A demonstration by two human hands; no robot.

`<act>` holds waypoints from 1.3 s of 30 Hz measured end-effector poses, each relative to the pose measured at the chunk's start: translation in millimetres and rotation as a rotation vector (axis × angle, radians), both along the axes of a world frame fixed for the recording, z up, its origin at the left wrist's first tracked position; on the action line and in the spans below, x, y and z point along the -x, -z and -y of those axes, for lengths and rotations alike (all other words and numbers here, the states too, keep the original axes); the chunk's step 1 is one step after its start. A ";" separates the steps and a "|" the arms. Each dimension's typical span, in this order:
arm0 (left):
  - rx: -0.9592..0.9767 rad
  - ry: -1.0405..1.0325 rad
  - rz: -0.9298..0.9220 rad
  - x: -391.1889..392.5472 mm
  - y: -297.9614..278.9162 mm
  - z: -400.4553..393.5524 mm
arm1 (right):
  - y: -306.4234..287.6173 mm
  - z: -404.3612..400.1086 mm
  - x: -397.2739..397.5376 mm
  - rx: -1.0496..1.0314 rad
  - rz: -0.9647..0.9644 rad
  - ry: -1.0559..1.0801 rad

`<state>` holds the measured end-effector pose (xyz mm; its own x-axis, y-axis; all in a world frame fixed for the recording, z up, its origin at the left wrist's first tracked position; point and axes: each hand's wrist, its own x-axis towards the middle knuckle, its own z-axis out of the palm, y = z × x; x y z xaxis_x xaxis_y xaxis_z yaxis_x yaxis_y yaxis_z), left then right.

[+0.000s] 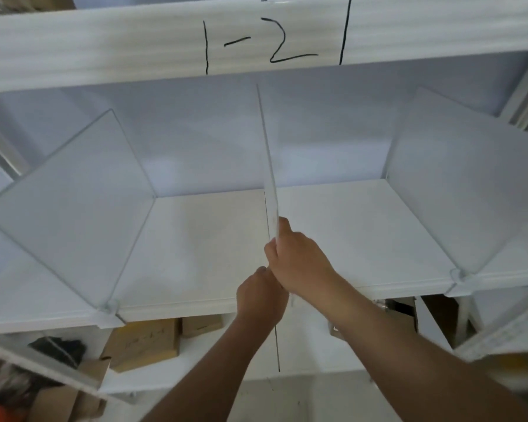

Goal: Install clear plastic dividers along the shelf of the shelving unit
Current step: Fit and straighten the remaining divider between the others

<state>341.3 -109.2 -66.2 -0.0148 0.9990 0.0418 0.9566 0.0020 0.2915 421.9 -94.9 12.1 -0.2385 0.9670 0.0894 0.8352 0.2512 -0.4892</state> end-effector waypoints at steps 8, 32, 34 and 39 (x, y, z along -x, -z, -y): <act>0.003 -0.102 0.086 -5.2 -3.2 -7.0 | -2.9 -21.0 3.2 0.014 -0.027 -0.018; -0.094 0.229 0.400 -86.9 0.6 1.5 | 18.5 3.4 -140.4 0.273 -0.016 0.065; -0.202 0.227 0.471 -117.2 5.5 -0.3 | 25.9 3.4 -172.2 0.285 -0.038 0.103; -0.194 0.196 0.449 -206.5 16.9 -13.6 | 34.8 -9.0 -262.4 0.330 -0.022 0.090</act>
